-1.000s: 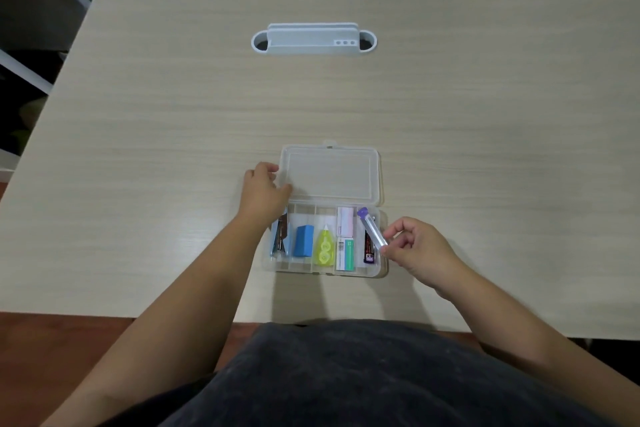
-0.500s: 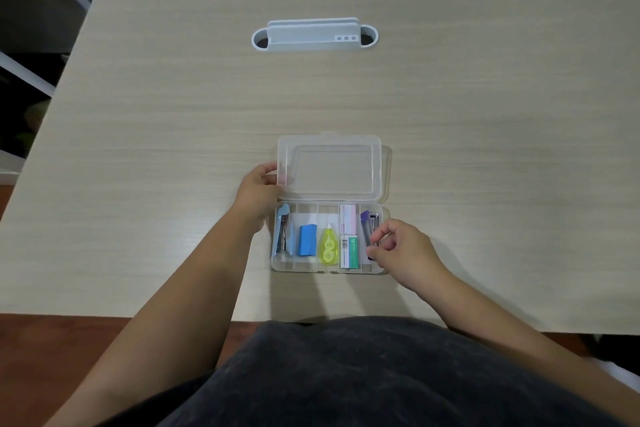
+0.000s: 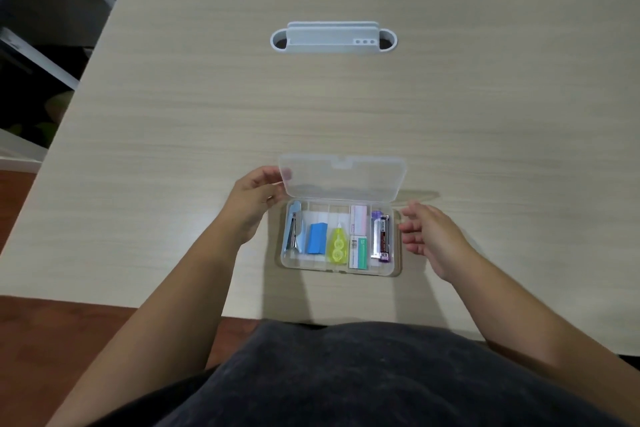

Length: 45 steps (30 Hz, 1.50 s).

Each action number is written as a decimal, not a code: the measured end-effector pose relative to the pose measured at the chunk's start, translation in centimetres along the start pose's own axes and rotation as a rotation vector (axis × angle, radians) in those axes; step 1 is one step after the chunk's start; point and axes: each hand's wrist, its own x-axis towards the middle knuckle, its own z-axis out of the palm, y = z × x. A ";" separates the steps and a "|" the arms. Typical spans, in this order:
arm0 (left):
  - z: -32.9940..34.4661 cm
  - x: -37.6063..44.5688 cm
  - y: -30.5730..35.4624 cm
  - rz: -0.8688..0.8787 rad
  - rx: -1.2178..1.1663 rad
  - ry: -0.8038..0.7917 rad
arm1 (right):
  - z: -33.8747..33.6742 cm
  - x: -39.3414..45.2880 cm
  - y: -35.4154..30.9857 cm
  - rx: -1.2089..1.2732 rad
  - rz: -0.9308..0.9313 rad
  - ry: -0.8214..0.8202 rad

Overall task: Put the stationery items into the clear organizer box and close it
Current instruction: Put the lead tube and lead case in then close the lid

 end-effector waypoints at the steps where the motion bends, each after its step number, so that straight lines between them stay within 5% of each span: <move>1: -0.1 -0.4 0.0 -0.007 -0.005 -0.007 | 0.0 0.2 -0.1 -0.007 0.028 -0.031; 6: -0.7 -1.9 -0.5 -0.068 0.115 -0.031 | 0.1 0.3 -0.4 -0.081 0.050 -0.151; 20: 0.1 -5.4 -1.7 0.221 1.300 -0.284 | 0.5 -0.8 -0.5 -0.668 -0.213 -0.279; 45: 1.9 -3.8 -1.4 0.201 1.320 -0.142 | 0.4 1.1 -3.1 -1.117 -0.474 -0.129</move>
